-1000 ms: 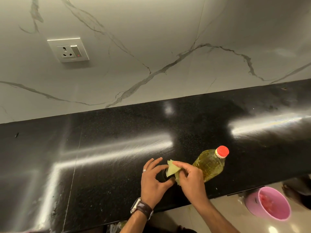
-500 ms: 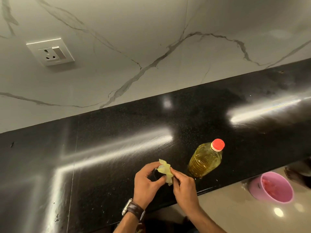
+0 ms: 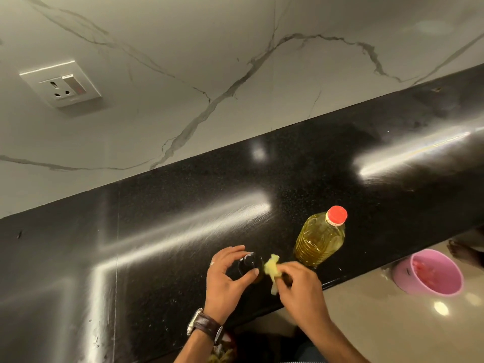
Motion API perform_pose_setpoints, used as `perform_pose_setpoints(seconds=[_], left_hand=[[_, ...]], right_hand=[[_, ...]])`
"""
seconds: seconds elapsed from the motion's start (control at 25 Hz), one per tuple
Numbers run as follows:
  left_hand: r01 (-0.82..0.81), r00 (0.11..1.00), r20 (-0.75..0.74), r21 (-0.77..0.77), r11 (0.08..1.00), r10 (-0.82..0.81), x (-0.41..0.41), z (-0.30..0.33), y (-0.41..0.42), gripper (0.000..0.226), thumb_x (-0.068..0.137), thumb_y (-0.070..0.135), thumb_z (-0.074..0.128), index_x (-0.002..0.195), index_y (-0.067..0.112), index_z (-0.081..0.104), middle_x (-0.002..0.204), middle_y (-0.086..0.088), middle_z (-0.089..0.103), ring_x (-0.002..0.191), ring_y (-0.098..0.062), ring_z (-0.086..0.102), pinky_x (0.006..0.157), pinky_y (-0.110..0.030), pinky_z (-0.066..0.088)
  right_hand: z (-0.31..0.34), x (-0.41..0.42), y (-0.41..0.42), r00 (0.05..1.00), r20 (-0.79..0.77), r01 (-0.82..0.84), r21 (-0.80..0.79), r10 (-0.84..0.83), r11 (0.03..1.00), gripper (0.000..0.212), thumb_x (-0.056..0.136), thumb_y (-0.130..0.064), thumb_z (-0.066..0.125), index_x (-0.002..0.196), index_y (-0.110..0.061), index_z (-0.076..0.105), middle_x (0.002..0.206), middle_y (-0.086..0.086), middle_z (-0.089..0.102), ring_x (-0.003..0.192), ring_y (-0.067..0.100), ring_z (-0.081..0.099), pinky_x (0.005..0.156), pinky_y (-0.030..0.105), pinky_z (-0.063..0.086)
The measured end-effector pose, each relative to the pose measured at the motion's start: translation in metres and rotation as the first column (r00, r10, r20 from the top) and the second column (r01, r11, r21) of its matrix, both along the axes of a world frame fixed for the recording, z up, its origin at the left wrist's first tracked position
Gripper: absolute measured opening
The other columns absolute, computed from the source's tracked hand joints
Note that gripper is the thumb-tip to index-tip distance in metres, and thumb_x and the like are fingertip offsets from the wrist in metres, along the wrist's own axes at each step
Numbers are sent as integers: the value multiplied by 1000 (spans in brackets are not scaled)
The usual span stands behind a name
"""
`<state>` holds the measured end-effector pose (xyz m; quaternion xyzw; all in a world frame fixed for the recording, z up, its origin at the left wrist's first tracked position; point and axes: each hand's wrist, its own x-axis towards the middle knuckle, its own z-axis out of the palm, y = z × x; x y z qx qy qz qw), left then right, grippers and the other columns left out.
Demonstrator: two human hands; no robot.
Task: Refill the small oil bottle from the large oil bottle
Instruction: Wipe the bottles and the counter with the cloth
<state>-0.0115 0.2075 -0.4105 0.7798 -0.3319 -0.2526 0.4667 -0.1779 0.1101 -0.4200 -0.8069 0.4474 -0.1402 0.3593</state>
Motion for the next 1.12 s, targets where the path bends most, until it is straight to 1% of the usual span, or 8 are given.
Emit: perform_pose_setpoints(seconds=[0.08,0.16,0.32,0.52,0.64,0.76,0.96,1.12], left_hand=[[4,1000,11,18,1000,-4,4,-1,-1,40,74,24,92,107,40,77,125,29,67,133,-3,49,111,-53,43],[17,1000,18,18,1000,-17,6,-2,0,40,73,24,93,106,40,78,125,28,68,134,-4,49,111,-55,43],[29,999,17,22,999,-29,9,-2,1,40,73,25,93,107,41,78,126,30,67,135,-4,48,111,-57,42],[54,997,43,53,997,-56,13,-3,1,38,73,29,92,107,41,78,130,29,65,137,-4,46,111,-57,42],[74,996,41,38,996,-76,17,-2,1,39,72,29,93,106,42,79,131,27,65,137,-6,47,112,-57,41],[110,992,56,44,993,-112,21,-1,-2,39,71,31,93,104,43,79,132,26,65,137,-9,47,115,-55,39],[140,986,76,73,987,-146,24,-1,-2,38,71,37,91,107,44,78,135,28,62,139,-6,44,118,-50,35],[127,990,58,58,990,-130,22,-3,-1,38,72,38,90,107,46,78,133,28,63,139,-6,44,117,-48,34]], right_hand=[[3,9,-6,984,178,-5,27,1,1000,49,92,-15,75,139,-24,64,124,-16,62,113,3,63,94,21,57],[4,24,-10,977,139,-163,-14,164,986,63,96,-11,69,153,-27,48,130,-12,59,117,5,59,99,25,55],[-13,32,-15,973,56,-222,-43,224,974,42,102,-10,57,142,-23,60,125,-3,64,114,15,62,98,31,54],[-36,18,5,934,-250,-276,-48,256,960,30,98,-19,65,128,-22,65,124,-4,59,116,15,60,92,27,53],[-31,6,7,994,34,-103,-14,104,995,15,89,-25,74,104,-22,78,124,-15,59,115,4,55,93,19,48],[-21,22,0,909,353,120,290,-222,950,22,88,-9,74,104,-21,79,126,-17,67,119,-2,62,102,22,51],[-15,63,-8,776,446,273,401,-447,874,33,90,2,70,113,-21,73,107,-12,74,103,3,70,91,26,59],[-30,56,-3,841,373,277,328,-393,903,20,90,-5,77,105,-19,74,99,-10,75,97,5,71,87,32,61]])
